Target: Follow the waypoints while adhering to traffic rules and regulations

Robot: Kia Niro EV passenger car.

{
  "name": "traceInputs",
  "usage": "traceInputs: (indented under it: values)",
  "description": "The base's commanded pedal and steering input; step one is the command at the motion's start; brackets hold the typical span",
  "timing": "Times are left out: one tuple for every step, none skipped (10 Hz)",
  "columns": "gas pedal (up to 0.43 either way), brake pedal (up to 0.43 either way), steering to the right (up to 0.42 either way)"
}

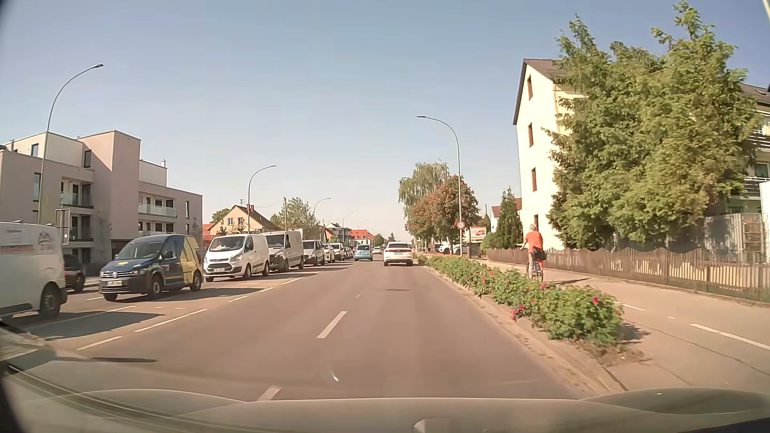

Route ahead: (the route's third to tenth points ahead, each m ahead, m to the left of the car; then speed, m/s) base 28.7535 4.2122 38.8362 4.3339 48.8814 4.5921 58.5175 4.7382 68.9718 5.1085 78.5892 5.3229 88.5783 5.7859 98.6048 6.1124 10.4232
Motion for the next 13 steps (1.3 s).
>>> traceInputs:
  values:
    - [0.118, 0.0, 0.0]
    - [0.118, 0.0, -0.001]
    - [0.118, 0.0, -0.002]
    - [0.118, 0.0, -0.004]
    - [0.118, 0.0, -0.006]
    - [0.118, 0.0, -0.006]
    - [0.118, 0.0, -0.006]
    - [0.118, 0.0, -0.006]
    - [0.118, 0.0, -0.006]
    - [0.118, 0.0, -0.006]
    - [0.118, 0.0, -0.006]
    - [0.11, 0.0, -0.005]
    - [0.11, 0.0, -0.006]
